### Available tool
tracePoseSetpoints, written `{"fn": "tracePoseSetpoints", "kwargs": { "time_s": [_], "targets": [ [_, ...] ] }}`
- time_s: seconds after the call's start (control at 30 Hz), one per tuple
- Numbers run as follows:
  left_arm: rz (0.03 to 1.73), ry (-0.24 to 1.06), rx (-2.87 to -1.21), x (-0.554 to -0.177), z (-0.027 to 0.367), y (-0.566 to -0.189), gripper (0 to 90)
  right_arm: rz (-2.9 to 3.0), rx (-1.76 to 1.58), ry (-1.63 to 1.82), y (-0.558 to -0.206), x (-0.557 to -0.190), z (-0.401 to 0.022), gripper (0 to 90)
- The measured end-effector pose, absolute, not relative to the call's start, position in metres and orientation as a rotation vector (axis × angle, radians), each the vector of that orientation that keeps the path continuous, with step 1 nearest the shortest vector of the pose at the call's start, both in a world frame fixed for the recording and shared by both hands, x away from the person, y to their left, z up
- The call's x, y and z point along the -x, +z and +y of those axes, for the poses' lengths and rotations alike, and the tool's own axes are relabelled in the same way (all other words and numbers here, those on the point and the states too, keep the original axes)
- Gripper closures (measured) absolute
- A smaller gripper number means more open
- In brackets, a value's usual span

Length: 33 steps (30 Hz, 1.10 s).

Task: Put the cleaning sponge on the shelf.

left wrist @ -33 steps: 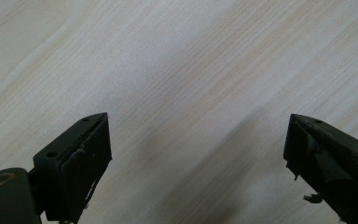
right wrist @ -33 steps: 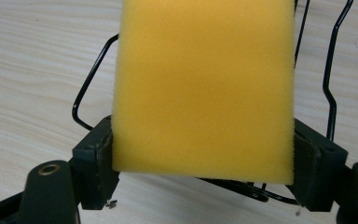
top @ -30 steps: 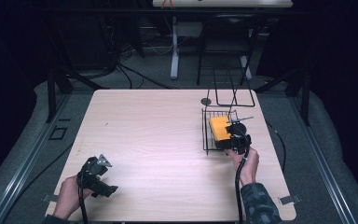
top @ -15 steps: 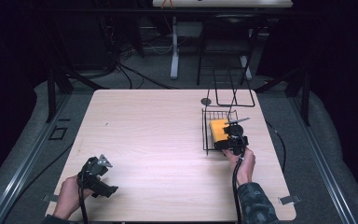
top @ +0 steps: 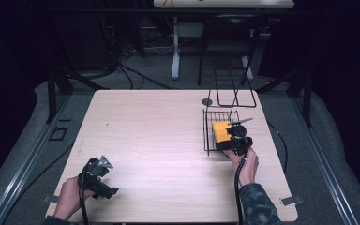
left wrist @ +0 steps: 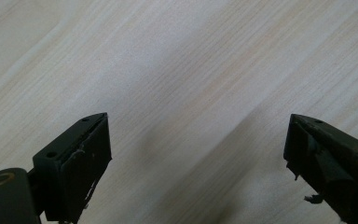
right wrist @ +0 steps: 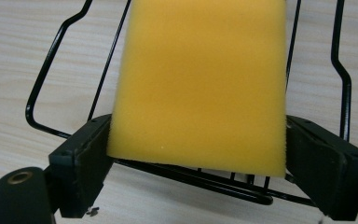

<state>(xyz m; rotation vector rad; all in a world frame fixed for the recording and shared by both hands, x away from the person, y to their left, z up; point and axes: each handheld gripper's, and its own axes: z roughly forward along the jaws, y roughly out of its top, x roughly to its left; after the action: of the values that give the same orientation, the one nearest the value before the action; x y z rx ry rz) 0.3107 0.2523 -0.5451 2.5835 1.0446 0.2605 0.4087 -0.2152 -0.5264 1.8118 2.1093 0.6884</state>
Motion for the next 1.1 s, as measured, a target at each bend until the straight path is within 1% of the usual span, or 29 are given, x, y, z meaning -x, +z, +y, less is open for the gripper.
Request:
{"fn": "tracePoseSetpoints", "kwargs": {
  "time_s": [0.13,0.3,0.47,0.57,1.1],
  "targets": [
    [1.042,0.261,-2.581,-0.311,0.252,-0.545,7.5,2.114,-1.797,0.693,-0.523,-0.407,-0.216,9.9],
    [1.040,0.259,-2.585,-0.311,0.252,-0.545,7.5,2.121,-1.767,0.708,-0.515,-0.404,-0.217,10.6],
    [1.041,0.260,-2.582,-0.311,0.252,-0.545,7.4,2.165,-1.731,0.704,-0.510,-0.401,-0.216,9.1],
    [1.042,0.259,-2.581,-0.311,0.252,-0.545,7.4,2.185,-1.697,0.676,-0.507,-0.399,-0.214,6.4],
    [1.045,0.257,-2.573,-0.311,0.253,-0.545,7.3,2.232,-1.533,0.694,-0.484,-0.379,-0.213,6.4]
  ]
}}
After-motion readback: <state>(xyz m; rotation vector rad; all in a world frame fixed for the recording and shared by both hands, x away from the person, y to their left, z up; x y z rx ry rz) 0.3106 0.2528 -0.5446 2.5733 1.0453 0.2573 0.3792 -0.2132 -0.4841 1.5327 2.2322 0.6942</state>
